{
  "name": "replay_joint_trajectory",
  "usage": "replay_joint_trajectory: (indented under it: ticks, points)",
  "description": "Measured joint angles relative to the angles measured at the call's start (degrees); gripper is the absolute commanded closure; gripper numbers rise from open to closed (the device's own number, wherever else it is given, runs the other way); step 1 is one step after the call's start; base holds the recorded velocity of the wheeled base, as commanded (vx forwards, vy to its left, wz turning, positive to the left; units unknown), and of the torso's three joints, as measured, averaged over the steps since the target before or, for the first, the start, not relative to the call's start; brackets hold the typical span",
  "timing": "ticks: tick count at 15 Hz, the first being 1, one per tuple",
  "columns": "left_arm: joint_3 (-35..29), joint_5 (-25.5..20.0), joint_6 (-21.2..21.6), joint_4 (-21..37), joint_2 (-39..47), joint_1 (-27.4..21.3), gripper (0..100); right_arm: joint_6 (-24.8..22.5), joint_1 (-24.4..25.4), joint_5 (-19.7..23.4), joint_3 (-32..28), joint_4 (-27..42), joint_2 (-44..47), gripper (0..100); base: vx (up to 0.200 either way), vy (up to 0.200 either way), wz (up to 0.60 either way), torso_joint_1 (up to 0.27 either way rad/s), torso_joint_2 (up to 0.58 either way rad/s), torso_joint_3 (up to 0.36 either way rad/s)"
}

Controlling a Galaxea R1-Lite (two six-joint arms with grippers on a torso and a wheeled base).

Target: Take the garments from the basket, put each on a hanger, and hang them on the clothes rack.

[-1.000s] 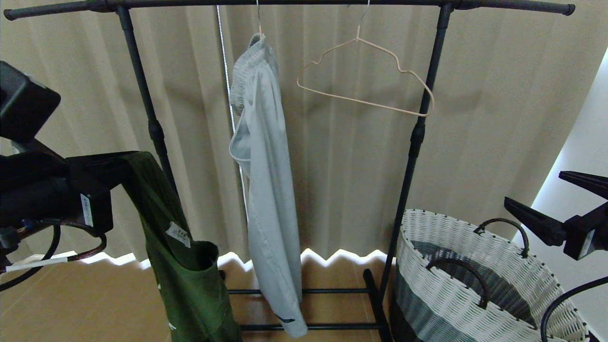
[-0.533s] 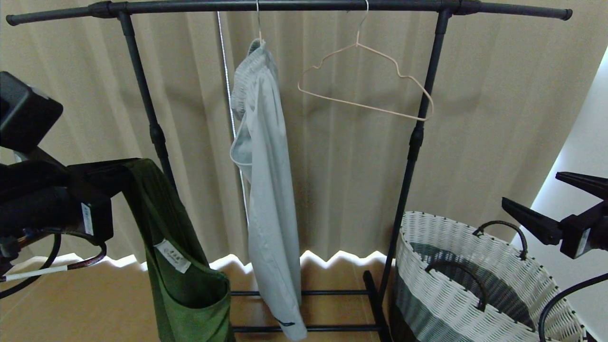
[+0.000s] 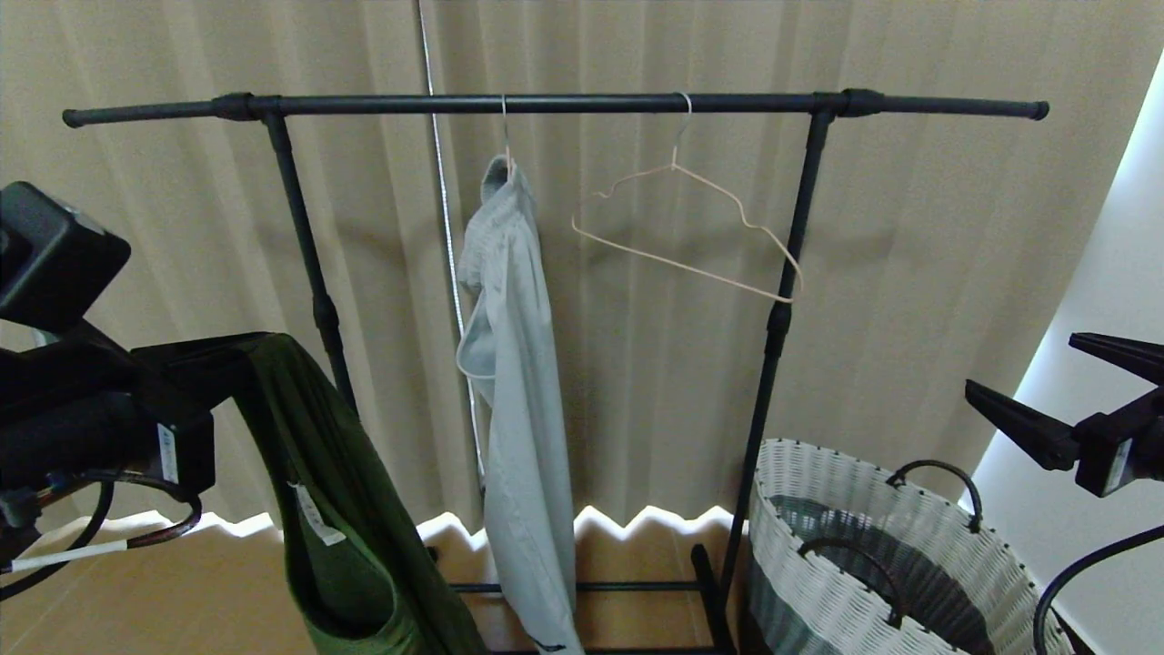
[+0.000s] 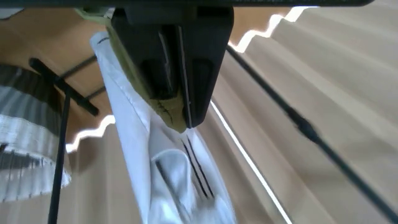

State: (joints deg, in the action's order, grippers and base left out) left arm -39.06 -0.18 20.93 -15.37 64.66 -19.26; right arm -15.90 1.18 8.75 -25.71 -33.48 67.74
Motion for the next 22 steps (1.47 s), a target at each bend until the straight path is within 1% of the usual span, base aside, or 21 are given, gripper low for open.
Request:
replay_joint_trajectory:
  ticks: [3,5,9,11,12,13,15,17,18,20,22]
  points:
    - [0.8,0.0,0.0,0.0,-0.2,0.0,100,0.0,-0.1,0.0,0.0,0.1,0.0,0,0.0,0.0,0.0,0.338,-0.47,-0.258]
    - [1.1,0.0,0.0,0.0,-0.2,0.0,100,0.0,-0.1,0.0,-0.1,0.0,0.1,0,0.0,0.0,0.0,0.237,-0.41,-0.22]
    - [2.6,0.0,0.4,0.0,-0.8,0.0,100,-0.2,0.0,0.0,0.2,0.7,0.1,0,0.0,0.0,0.0,0.046,-0.09,-0.051]
    - [3.5,0.0,0.5,0.0,-1.7,0.0,100,-0.2,0.0,0.3,-0.7,1.0,0.5,0,0.0,0.0,0.0,0.0,0.0,0.0]
    - [3.9,0.0,0.5,0.0,-2.1,0.0,100,-0.2,0.0,0.4,-2.0,3.2,0.9,0,0.0,0.0,0.0,0.0,0.0,0.0]
    - [4.1,0.0,0.6,0.0,-2.5,0.0,100,-0.2,0.0,0.4,-3.8,6.8,1.2,0,0.0,0.0,0.0,0.0,0.0,0.0]
    - [4.6,0.0,0.6,0.0,-3.1,0.3,100,-0.2,0.0,0.4,-8.6,16.3,1.7,0,0.0,0.0,0.0,0.0,0.0,0.0]
    - [4.8,0.0,0.5,0.0,-3.5,1.4,100,-0.2,0.6,0.4,-15.1,27.4,2.1,0,0.0,0.0,0.0,0.0,0.0,0.0]
    - [4.8,0.0,0.5,0.0,-3.6,2.1,100,-0.2,1.5,0.4,-17.9,30.9,2.5,0,0.0,0.0,0.0,0.0,0.0,0.0]
    - [4.7,0.0,0.5,0.0,-3.7,2.8,100,-0.2,3.2,0.3,-20.3,31.7,3.1,0,0.0,0.0,0.0,0.0,0.0,0.0]
    - [4.7,0.0,0.5,0.0,-3.8,2.9,100,-0.2,4.3,0.2,-21.1,31.7,3.4,0,0.2,0.0,0.0,0.002,0.0,0.0]
